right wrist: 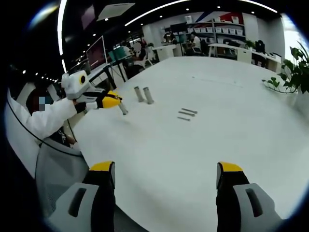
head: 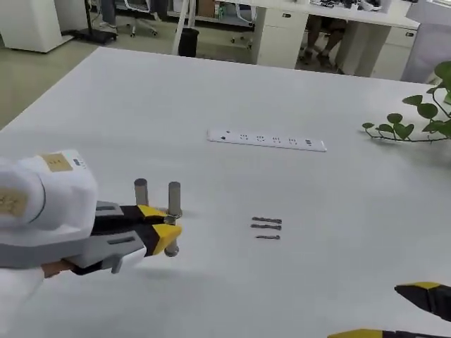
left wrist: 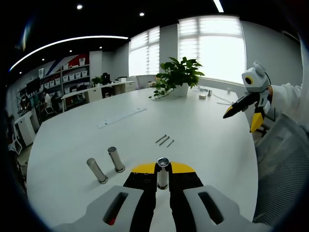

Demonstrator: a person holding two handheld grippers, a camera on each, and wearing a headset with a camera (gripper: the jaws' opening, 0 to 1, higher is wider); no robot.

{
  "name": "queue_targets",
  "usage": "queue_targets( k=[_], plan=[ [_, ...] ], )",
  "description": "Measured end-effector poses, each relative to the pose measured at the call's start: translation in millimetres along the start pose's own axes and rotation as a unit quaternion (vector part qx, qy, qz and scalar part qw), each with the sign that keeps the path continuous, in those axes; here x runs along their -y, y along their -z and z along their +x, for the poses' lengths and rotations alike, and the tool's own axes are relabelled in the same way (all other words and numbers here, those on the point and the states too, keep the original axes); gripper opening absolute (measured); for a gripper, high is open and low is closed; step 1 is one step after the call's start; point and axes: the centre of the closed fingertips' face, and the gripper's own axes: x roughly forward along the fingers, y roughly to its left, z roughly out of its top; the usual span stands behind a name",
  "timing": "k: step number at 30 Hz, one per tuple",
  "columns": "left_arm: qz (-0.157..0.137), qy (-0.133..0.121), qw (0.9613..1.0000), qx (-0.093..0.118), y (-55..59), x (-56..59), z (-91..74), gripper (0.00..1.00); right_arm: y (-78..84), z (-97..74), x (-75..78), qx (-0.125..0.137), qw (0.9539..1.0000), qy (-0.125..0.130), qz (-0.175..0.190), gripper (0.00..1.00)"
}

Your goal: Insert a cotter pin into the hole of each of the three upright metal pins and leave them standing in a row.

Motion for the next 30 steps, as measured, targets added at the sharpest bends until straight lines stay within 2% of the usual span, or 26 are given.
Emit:
queue_targets(
  k=[5, 12, 20, 24, 27, 30],
  plan=[
    [-0.004, 0.014, 0.9999, -0.002, 7.7, 11.6, 3.8, 0.05, 1.2, 0.1, -2.0, 0.002, 1.0000, -0.004, 0.002, 0.84],
    [0.007, 0.039, 0.9991, -0.018, 17.8, 28.5, 11.3, 0.05, 2.9, -0.3, -2.8, 0.002, 1.0000, -0.007, 0.003, 0.84],
    [0.014, 0.058, 0.9976, -0.033, 29.6, 41.4, 20.0, 0.05, 6.5, -3.2, -1.1, 0.004, 1.0000, -0.004, 0.007, 0.84],
    [0.014, 0.062, 0.9974, -0.036, 32.0, 44.0, 21.9, 0.05, 8.6, -4.6, -0.3, 0.004, 0.9999, -0.003, 0.011, 0.83],
    [-0.013, 0.061, 0.9976, -0.032, 33.8, 42.3, 24.0, 0.05, 9.5, -5.1, -0.2, 0.005, 0.9999, -0.002, 0.013, 0.83],
    [-0.008, 0.059, 0.9977, -0.032, 34.1, 41.6, 23.7, 0.05, 9.7, -5.5, 0.3, 0.007, 0.9999, 0.000, 0.015, 0.83]
  ],
)
